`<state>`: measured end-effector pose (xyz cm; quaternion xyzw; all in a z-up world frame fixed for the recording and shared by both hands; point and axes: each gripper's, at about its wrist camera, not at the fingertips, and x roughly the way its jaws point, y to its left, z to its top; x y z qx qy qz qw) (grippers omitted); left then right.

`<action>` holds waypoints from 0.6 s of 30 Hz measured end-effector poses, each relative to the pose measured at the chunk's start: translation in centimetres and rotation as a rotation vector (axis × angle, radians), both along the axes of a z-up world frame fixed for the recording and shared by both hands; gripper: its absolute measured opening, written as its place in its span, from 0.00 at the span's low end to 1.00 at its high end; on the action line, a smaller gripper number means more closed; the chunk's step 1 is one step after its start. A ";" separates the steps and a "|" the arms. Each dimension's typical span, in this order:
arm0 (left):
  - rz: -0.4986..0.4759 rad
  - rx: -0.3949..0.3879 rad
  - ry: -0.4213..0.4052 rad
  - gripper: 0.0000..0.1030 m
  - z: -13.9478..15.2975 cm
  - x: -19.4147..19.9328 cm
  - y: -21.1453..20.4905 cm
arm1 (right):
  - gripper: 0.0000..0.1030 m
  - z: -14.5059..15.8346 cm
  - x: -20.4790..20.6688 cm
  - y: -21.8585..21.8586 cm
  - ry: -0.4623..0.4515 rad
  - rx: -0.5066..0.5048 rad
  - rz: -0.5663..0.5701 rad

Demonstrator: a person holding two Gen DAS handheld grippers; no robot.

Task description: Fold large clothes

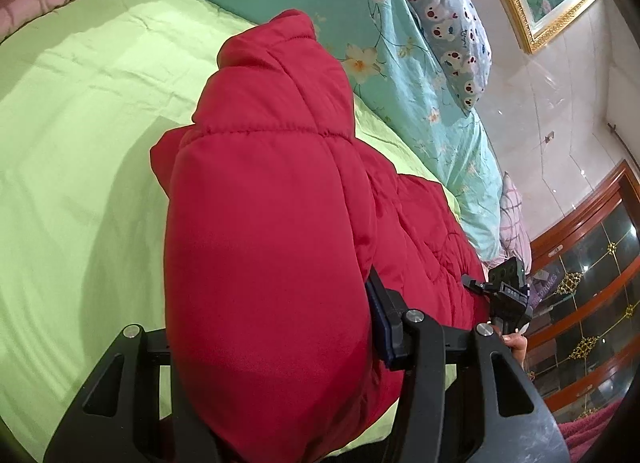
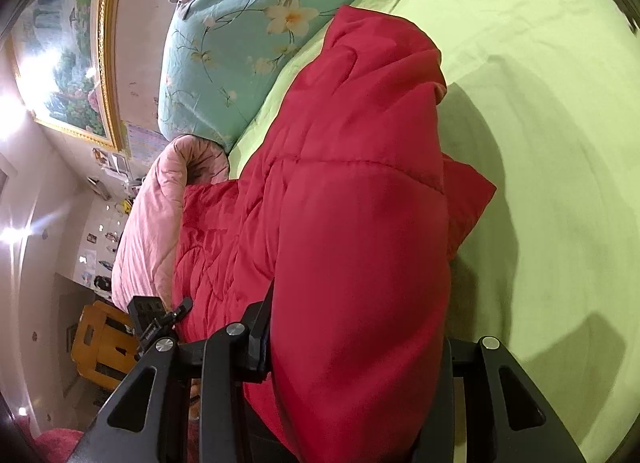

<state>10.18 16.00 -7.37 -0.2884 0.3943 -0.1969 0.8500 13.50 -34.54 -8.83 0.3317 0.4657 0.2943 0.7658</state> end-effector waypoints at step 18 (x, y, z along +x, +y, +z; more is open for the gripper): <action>0.022 -0.032 0.071 0.57 -3.4 -0.3 1.6 | 0.47 -2.3 -1.4 -0.7 0.027 0.024 -0.050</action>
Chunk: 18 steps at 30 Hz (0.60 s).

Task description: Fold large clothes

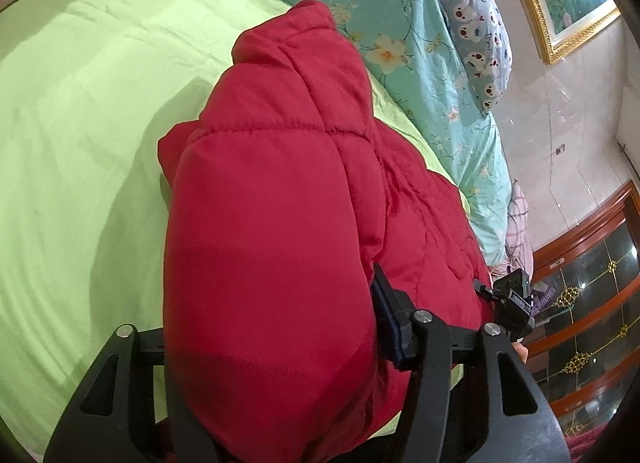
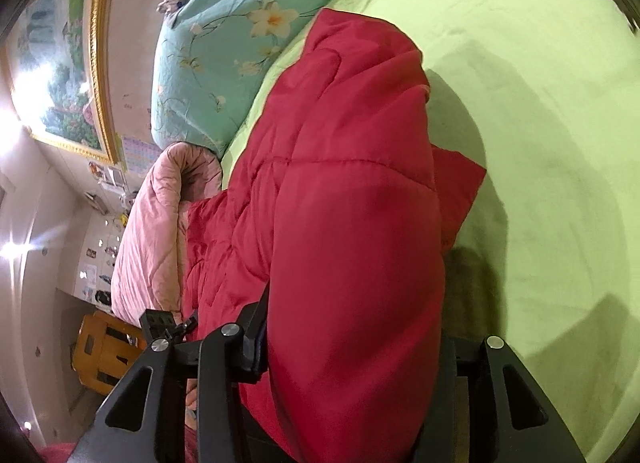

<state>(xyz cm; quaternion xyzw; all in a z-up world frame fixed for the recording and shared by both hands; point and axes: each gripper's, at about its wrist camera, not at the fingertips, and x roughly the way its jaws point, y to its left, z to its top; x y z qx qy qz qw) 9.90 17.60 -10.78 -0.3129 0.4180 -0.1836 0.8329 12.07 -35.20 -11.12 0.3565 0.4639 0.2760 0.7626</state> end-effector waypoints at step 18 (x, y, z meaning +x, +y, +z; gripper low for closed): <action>0.057 0.046 0.102 0.91 -0.9 -1.3 2.0 | 0.75 -0.6 -0.8 -0.7 0.040 -0.021 -0.076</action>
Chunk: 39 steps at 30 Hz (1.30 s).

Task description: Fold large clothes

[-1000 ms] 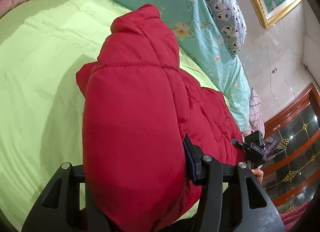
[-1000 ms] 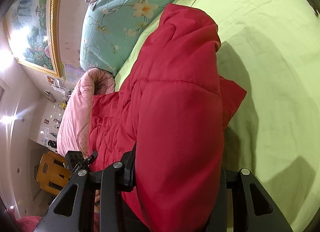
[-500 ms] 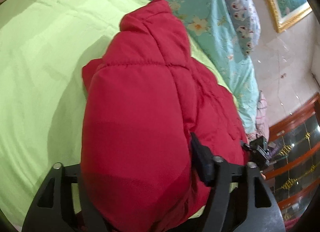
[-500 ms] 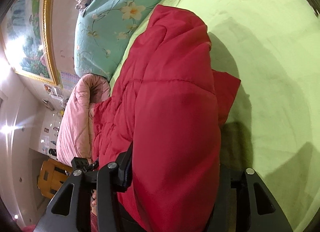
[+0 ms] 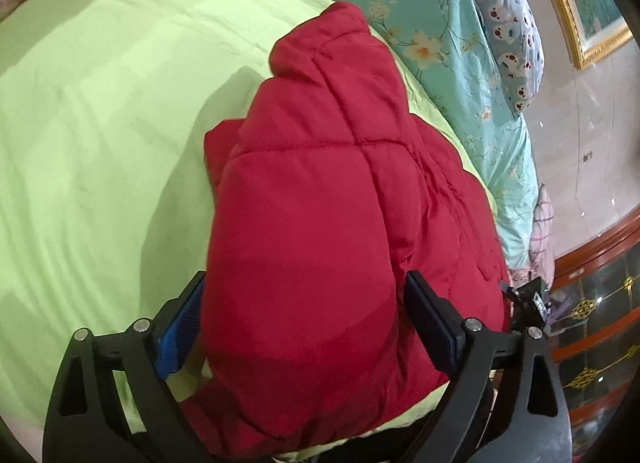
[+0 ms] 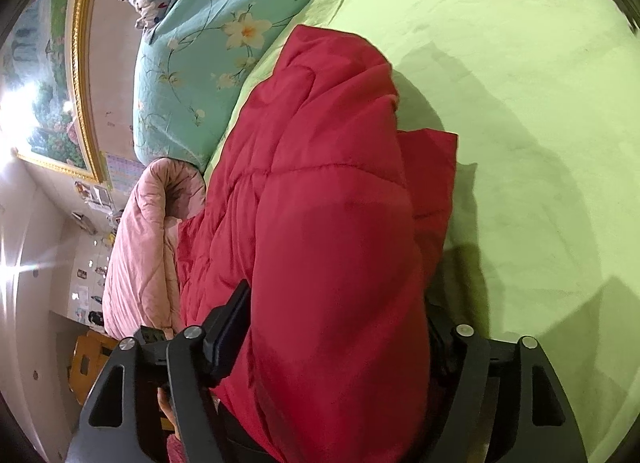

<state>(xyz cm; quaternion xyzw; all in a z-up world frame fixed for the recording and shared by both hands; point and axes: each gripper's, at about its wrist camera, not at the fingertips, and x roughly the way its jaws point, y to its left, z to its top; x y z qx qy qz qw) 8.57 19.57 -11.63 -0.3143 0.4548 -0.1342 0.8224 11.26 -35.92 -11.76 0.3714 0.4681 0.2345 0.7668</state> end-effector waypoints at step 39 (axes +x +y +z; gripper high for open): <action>-0.065 0.279 -0.226 0.91 8.4 -5.9 -7.7 | 0.76 10.8 -9.1 8.7 -0.393 -0.422 0.039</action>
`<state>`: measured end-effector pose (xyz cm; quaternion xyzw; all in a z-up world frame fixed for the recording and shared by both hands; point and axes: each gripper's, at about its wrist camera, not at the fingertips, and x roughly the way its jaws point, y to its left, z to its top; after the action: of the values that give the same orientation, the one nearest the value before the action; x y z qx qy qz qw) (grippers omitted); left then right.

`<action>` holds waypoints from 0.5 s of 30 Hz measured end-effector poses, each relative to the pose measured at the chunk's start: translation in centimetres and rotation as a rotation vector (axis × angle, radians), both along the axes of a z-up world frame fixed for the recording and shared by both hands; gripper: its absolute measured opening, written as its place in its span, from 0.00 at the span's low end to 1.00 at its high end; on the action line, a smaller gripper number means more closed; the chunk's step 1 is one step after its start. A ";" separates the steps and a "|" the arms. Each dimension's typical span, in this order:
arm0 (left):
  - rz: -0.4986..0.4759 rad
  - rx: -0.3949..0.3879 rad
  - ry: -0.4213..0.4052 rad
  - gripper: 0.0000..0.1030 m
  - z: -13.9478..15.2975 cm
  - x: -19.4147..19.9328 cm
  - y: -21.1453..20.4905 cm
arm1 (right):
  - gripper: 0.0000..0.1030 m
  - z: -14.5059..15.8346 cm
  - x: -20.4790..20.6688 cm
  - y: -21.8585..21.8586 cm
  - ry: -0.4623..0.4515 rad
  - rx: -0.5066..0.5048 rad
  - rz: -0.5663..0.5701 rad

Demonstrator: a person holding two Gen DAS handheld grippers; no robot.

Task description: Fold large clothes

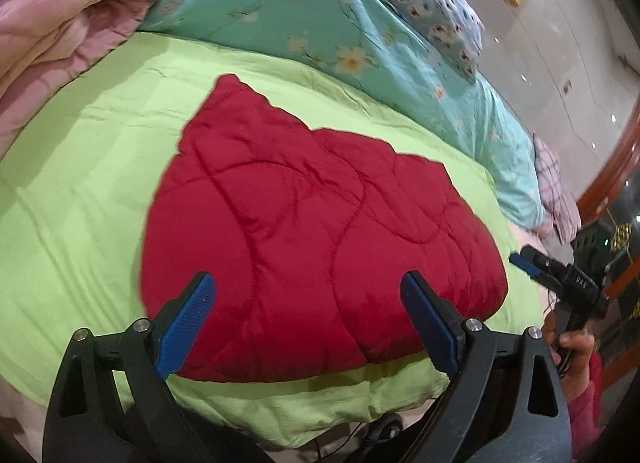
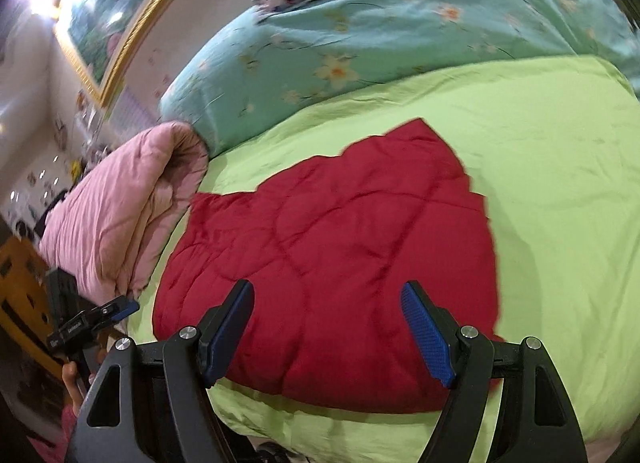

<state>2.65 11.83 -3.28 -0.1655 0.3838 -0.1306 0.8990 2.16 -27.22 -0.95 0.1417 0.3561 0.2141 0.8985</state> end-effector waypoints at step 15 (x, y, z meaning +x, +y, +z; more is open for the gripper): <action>-0.050 0.100 0.009 0.91 -1.9 3.9 -4.3 | 0.71 -2.1 4.5 8.9 0.002 -0.192 0.107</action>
<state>6.59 7.55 -5.15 -0.1113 0.3977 -0.1327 0.9010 6.67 -18.37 -3.08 0.0362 0.3831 0.2267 0.8947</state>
